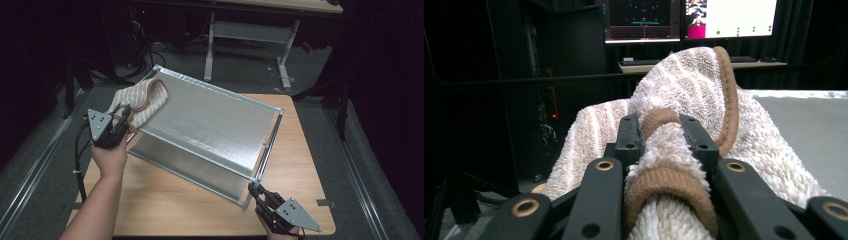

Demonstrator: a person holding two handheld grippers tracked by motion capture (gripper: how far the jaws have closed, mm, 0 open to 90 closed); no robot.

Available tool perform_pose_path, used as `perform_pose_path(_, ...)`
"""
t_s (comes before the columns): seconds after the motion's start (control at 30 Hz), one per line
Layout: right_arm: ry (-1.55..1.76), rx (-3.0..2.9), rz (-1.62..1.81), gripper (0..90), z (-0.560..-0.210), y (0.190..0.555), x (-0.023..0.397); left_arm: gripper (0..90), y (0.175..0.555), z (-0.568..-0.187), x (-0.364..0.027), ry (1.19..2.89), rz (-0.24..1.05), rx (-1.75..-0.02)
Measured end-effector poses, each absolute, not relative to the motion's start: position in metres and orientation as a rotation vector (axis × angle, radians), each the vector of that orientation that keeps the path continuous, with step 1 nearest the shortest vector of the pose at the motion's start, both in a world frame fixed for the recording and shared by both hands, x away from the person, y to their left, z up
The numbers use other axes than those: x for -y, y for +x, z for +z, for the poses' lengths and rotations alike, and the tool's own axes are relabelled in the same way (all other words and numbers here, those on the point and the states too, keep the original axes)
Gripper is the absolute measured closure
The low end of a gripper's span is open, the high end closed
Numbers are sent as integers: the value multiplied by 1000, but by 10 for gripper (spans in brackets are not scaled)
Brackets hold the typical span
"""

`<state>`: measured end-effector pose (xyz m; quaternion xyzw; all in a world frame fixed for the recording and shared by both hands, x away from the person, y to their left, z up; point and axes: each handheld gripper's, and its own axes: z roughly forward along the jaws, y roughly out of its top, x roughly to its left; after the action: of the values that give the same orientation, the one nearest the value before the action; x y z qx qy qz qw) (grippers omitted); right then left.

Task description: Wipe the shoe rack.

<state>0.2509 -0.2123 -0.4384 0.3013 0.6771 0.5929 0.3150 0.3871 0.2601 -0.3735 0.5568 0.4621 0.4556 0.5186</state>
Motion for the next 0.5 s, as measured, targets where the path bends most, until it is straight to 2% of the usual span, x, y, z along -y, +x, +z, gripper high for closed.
perform_pose_path(0.27, 824, -1771, 1565, 812, -438, 253, 214, 751, 370, -372, -247, 1312, 1031, -1030)
perform_pose_path(0.5, 857, -1747, 1549, 816, -437, 255, 211, 750, 341, -375, -233, 1297, 971, -947)
